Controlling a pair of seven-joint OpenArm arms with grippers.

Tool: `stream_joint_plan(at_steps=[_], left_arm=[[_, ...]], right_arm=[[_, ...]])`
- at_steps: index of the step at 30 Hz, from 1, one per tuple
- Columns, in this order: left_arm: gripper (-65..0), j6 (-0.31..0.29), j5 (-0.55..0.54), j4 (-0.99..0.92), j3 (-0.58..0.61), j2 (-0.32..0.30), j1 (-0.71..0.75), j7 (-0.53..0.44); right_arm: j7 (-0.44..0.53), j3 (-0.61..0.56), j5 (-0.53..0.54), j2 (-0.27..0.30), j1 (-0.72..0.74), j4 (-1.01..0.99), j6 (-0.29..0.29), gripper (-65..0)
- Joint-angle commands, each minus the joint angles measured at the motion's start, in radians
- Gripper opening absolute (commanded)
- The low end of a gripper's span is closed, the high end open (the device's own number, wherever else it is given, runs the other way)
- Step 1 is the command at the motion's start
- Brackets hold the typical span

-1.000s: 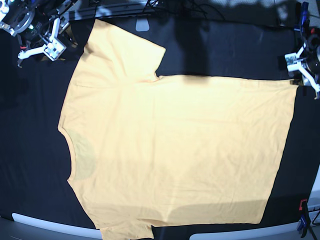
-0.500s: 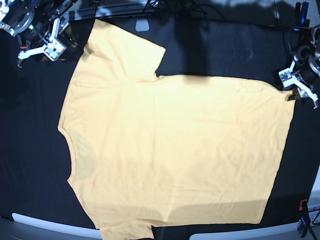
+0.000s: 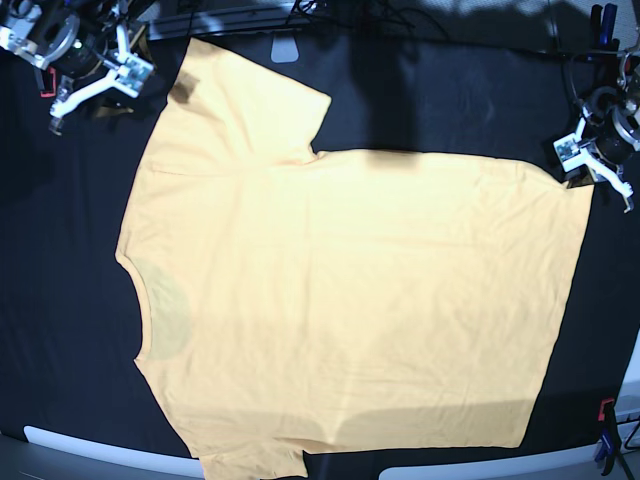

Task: Layout the t-shirt on the table in an organized manner, then fold the t-shirt properly
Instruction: 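Move right gripper to the sleeve edge and grasp the shirt, then lift and pull the shirt edge toward the robot with both grippers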

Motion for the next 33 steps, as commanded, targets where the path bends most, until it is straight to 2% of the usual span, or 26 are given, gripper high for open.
stream_joint_plan(at_steps=[1, 6, 11, 15, 20, 33], left_arm=[[-65.0, -0.008, 0.002, 0.005, -0.006, -0.02, -0.005, -0.001], [-65.0, -0.008, 0.002, 0.005, -0.006, -0.019, -0.005, -0.001], [-65.0, -0.008, 0.002, 0.005, -0.006, -0.019, -0.005, 0.005], [-65.0, -0.007, 0.002, 0.005, -0.006, -0.019, -0.005, 0.007], [-65.0, -0.007, 0.002, 0.005, -0.006, -0.019, -0.005, 0.006], [-65.0, -0.007, 0.002, 0.005, -0.006, -0.02, -0.006, 0.006]], right_arm=[[0.02, -0.013, -0.044, 0.019, -0.005, 0.006, -0.029, -32.0], [0.056, -0.114, -0.272, 0.027, 0.003, -0.015, -0.171, -32.1], [0.049, -0.204, -0.394, 0.026, 0.058, -0.066, -0.19, -32.1], [0.054, -0.27, -0.445, 0.027, 0.127, -0.162, -0.217, -32.1], [0.055, -0.361, -0.449, 0.027, 0.222, -0.264, -0.239, -32.1], [0.047, -0.611, -0.47, 0.023, 0.38, -0.269, -0.249, -32.1]])
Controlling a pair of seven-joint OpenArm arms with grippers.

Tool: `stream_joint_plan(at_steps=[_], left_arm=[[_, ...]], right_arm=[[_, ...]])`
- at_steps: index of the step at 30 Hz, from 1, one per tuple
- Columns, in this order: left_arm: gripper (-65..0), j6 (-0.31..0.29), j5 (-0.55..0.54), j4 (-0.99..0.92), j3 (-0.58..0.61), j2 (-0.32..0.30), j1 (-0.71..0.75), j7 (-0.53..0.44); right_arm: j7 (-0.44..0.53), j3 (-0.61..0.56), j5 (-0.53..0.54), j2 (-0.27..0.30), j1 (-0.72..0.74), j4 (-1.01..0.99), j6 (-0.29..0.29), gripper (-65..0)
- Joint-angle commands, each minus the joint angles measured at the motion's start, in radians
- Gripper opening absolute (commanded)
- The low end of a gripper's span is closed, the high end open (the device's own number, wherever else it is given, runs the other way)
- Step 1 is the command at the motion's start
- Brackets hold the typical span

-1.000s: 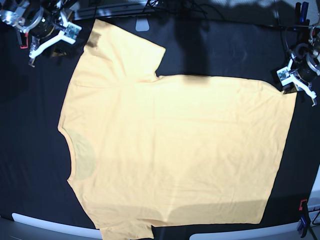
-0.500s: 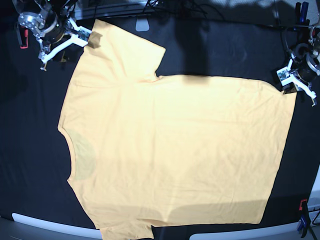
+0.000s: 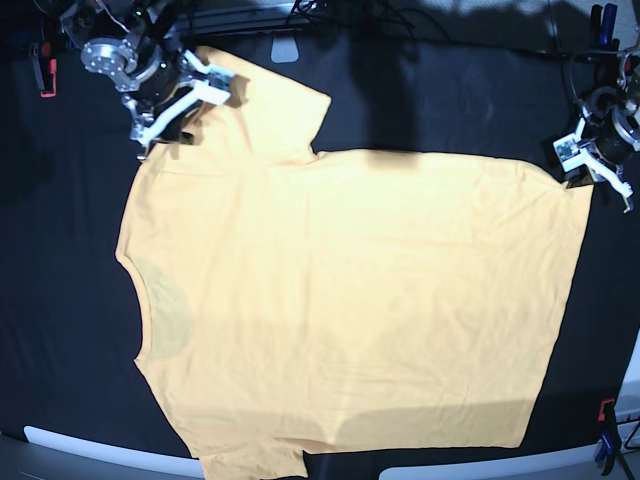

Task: Layout the t-shirt on the table in an organized manner, then fold the t-shirt properly
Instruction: 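Lift and pull the shirt edge toward the robot with both grippers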

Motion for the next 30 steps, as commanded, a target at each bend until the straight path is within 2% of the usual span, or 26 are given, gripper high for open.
stream_joint_plan(at_steps=[1, 4, 10, 15, 18, 22, 26, 28, 30], left_arm=[[-65.0, -0.007, 0.002, 0.005, -0.006, -0.019, -0.006, 0.003], [-65.0, -0.007, 0.002, 0.005, -0.006, -0.019, -0.006, 0.002], [-65.0, -0.008, 0.002, 0.005, -0.006, -0.019, -0.006, 0.002], [-65.0, -0.008, 0.0, 0.005, -0.006, -0.019, -0.005, 0.002], [-65.0, -0.007, -0.059, 0.005, -0.006, -0.02, -0.005, 0.002], [-65.0, -0.008, -0.175, 0.009, -0.006, -0.031, 0.003, 0.003], [-65.0, -0.008, -0.221, 0.058, -0.007, -0.087, 0.055, 0.008], [-65.0, -0.008, -0.254, 0.099, -0.007, -0.121, 0.101, 0.043], [-65.0, -0.008, -0.279, 0.135, -0.009, -0.15, 0.151, 0.07]], right_arm=[[-0.002, -0.008, 0.007, 0.009, 0.009, 0.007, -0.01, -32.1], [-0.014, -0.022, 0.007, 0.008, 0.027, 0.007, -0.01, -33.1], [-0.023, -0.022, 0.007, 0.009, 0.042, 0.006, -0.01, -44.9], [-0.091, -0.022, 0.006, 0.01, 0.06, 0.006, -0.011, -65.0], [-0.128, -0.022, 0.007, 0.023, 0.059, 0.007, -0.072, -65.0], [-0.186, -0.022, 0.016, 0.082, 0.031, 0.022, -0.077, -65.0], [-0.196, -0.01, 0.019, 0.155, -0.059, 0.07, -0.087, -65.0], [-0.195, 0.018, 0.036, 0.168, -0.122, 0.108, -0.133, -65.0], [-0.195, 0.058, 0.069, 0.174, -0.19, 0.157, -0.138, -65.0]])
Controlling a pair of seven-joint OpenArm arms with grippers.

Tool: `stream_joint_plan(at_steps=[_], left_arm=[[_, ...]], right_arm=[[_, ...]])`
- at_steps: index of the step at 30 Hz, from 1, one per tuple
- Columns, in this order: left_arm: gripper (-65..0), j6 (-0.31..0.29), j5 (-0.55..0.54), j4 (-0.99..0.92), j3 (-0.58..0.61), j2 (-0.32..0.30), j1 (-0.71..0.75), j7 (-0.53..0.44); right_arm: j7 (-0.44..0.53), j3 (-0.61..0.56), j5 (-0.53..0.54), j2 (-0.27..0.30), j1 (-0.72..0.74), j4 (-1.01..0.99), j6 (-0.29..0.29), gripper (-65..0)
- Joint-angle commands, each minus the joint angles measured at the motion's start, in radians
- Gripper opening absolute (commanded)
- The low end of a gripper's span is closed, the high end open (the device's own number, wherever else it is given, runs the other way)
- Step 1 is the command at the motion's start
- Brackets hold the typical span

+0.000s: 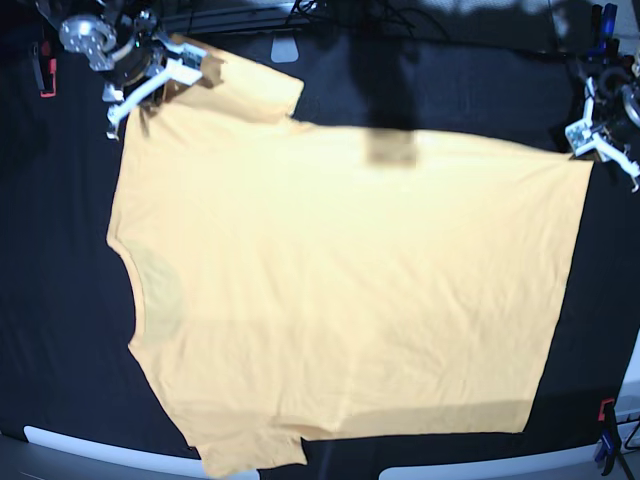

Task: Layout the t-shirt on the table in an organized manner, then fold the t-shirt properly
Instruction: 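Lift and pull the shirt edge toward the robot with both grippers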

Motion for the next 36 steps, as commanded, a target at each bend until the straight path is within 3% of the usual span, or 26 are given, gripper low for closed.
stream_joint_plan(at_steps=[1, 11, 15, 19, 25, 31, 36], left_arm=[[-65.0, -0.006, 0.002, 0.019, -0.009, -0.033, 0.023, 0.016], [-65.0, -0.005, 0.012, 0.043, -0.011, -0.088, 0.247, 0.025], [-65.0, -0.004, 0.089, 0.052, -0.011, -0.088, 0.317, 0.027], [-65.0, 0.034, 0.109, 0.097, -0.032, -0.087, 0.384, 0.055], [-65.0, 0.094, 0.084, 0.185, -0.156, -0.072, 0.42, 0.053], [-65.0, 0.097, 0.026, 0.216, -0.326, 0.006, 0.417, -0.042], [-65.0, 0.098, 0.026, 0.175, -0.355, 0.096, 0.32, -0.037]], right_arm=[[-0.011, 0.028, -0.01, 0.014, -0.035, 0.04, -0.011, -65.0], [-0.033, 0.144, -0.056, 0.009, -0.401, 0.203, -0.014, -65.0], [-0.079, 0.143, -0.111, -0.013, -0.483, 0.217, -0.065, -65.0], [-0.099, 0.143, -0.136, -0.017, -0.518, 0.217, -0.075, -65.0], [-0.103, 0.144, -0.175, -0.016, -0.475, 0.216, -0.153, -65.0], [-0.084, 0.144, -0.081, -0.018, -0.29, 0.206, -0.153, -65.0], [-0.045, 0.144, 0.001, -0.063, -0.098, 0.14, -0.153, -65.0]])
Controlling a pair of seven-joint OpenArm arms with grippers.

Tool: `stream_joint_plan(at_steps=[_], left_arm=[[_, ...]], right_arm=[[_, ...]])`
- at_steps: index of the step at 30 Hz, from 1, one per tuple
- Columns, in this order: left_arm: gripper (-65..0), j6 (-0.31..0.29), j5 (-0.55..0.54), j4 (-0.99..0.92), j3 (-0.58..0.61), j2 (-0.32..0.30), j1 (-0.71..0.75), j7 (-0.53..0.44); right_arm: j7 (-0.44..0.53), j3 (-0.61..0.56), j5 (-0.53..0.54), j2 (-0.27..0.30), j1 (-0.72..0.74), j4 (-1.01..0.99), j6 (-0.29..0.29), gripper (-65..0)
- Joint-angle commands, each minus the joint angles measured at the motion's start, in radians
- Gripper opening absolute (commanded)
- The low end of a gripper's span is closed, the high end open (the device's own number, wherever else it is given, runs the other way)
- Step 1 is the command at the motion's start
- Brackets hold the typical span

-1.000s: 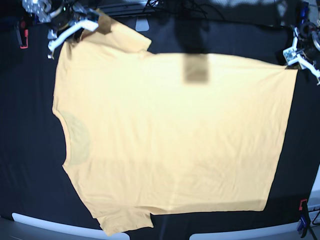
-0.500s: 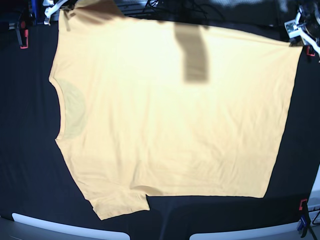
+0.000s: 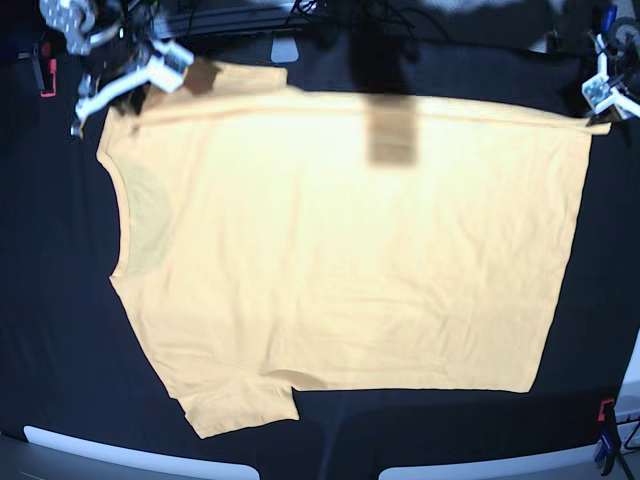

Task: Layout the t-shirt on the table in an organized manner, then fold the t-shirt properly
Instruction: 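Lift and pull the shirt edge toward the robot with both grippers, then hold the shirt edge taut with both grippers, adjusting to flatten it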

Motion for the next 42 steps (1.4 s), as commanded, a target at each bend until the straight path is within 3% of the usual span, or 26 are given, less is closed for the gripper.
stream_joint_plan(at_steps=[1, 9, 18, 22, 29, 32, 35, 42], left_arm=[[-65.0, 0.024, -0.006, -0.005, -0.012, 0.0, -0.027, -0.004], [-65.0, 0.065, -0.003, -0.063, -0.012, 0.133, -0.217, 0.076], [-65.0, 0.064, -0.018, -0.063, -0.012, 0.135, -0.278, 0.098], [-65.0, 0.064, -0.076, -0.063, -0.012, 0.135, -0.281, 0.096], [-65.0, 0.062, -0.074, -0.063, -0.012, 0.135, -0.282, 0.04], [-65.0, 0.016, -0.074, -0.063, -0.011, 0.139, -0.296, 0.041], [-65.0, -0.019, -0.074, -0.065, -0.005, 0.156, -0.313, 0.041], [-65.0, -0.027, -0.074, -0.147, -0.004, 0.225, -0.404, 0.039]], right_arm=[[0.018, 0.006, 0.008, 0.0, 0.024, -0.005, -0.006, -65.0], [0.044, 0.006, 0.104, -0.026, 0.188, -0.095, -0.006, -65.0], [0.058, 0.006, 0.164, -0.026, 0.293, -0.2, -0.006, -65.0], [0.065, 0.006, 0.17, -0.026, 0.333, -0.22, -0.006, -65.0], [0.09, 0.006, 0.215, -0.026, 0.401, -0.286, 0.006, -65.0], [0.098, 0.005, 0.217, -0.026, 0.431, -0.318, 0.006, -65.0], [0.106, 0.003, 0.221, -0.026, 0.454, -0.342, 0.018, -65.0], [0.146, 0.003, 0.261, -0.026, 0.483, -0.406, 0.021, -65.0]])
